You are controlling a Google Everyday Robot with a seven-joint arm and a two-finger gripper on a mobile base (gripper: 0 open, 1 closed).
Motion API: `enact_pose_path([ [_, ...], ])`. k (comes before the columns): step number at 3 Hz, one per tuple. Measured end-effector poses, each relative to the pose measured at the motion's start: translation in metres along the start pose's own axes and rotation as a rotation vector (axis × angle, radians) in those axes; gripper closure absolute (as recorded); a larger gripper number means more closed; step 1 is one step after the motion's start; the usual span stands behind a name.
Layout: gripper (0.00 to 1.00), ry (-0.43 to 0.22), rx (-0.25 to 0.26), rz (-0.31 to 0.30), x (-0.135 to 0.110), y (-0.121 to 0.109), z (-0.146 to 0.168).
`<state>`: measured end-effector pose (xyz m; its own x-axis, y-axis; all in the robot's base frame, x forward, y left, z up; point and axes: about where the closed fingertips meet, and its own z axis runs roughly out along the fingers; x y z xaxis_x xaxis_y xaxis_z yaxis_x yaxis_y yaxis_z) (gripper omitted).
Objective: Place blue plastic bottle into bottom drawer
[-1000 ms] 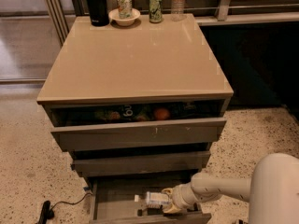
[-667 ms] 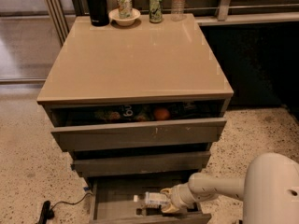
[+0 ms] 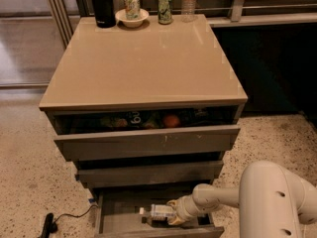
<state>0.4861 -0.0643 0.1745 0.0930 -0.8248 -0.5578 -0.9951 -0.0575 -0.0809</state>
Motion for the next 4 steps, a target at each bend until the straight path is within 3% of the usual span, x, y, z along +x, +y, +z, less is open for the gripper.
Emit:
enact_pose_path([
  [4,1.0,0.058,0.027,-0.011,0.032,-0.026,0.04],
])
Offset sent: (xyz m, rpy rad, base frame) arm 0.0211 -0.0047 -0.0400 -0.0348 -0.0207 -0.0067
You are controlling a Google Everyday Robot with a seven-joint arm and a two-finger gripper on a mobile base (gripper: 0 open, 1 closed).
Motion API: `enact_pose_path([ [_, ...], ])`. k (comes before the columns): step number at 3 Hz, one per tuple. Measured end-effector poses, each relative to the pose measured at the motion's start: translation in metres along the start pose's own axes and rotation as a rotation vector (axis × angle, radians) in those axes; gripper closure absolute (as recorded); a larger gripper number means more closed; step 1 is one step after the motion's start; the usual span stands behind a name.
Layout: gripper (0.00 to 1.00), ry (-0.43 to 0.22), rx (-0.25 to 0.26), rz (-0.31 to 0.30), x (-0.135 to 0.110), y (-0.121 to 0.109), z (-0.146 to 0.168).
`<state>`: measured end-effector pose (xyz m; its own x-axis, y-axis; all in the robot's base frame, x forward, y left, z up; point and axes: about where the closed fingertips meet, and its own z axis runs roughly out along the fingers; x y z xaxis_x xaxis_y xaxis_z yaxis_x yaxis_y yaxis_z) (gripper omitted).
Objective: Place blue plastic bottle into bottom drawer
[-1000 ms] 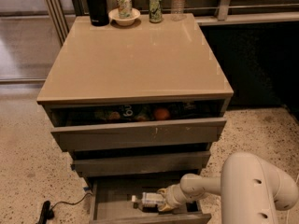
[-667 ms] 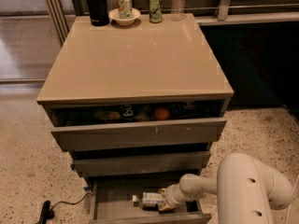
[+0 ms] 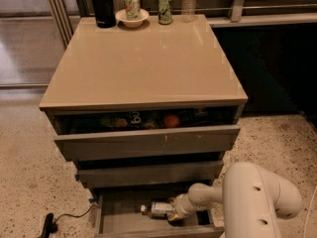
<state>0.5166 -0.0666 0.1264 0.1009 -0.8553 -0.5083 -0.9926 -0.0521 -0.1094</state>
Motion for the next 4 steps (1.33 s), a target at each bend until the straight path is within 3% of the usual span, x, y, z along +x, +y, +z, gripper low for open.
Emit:
enact_pose_path([
  [1,1.0,0.0,0.0,0.0,0.0001,-0.0001,0.0001],
  [2,0.81,-0.007,-0.005,0.011,0.0018,-0.0014,0.003],
  [3,0.5,-0.008,-0.006,0.012,0.0021,-0.0017,0.0036],
  [4,0.26,-0.008,-0.006,0.012,0.0021,-0.0017,0.0036],
])
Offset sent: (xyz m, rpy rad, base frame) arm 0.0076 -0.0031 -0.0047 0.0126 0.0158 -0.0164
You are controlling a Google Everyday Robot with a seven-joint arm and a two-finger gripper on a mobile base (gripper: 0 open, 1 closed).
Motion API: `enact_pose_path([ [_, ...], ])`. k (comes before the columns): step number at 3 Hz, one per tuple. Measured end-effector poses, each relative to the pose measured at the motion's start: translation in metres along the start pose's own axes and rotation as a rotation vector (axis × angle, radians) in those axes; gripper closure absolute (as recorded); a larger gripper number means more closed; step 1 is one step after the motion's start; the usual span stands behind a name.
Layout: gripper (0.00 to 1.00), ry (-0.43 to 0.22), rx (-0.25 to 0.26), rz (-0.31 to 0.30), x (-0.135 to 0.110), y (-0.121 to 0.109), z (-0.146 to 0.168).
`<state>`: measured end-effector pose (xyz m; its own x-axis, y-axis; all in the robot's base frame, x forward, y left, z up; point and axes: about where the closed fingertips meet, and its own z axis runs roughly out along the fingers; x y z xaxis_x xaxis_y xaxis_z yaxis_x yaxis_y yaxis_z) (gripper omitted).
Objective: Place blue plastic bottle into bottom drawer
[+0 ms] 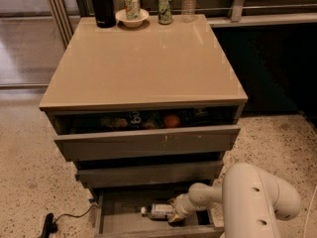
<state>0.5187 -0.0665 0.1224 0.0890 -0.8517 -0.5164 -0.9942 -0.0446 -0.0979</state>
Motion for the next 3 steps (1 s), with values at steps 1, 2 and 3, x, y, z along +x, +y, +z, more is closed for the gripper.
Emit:
enact_pose_path([
  [1,0.03,0.0,0.0,0.0,0.0,0.0,0.0],
  [2,0.0,0.0,0.0,0.0,-0.0001,0.0002,0.0002],
  [3,0.0,0.0,0.0,0.0,-0.0001,0.0003,0.0002],
])
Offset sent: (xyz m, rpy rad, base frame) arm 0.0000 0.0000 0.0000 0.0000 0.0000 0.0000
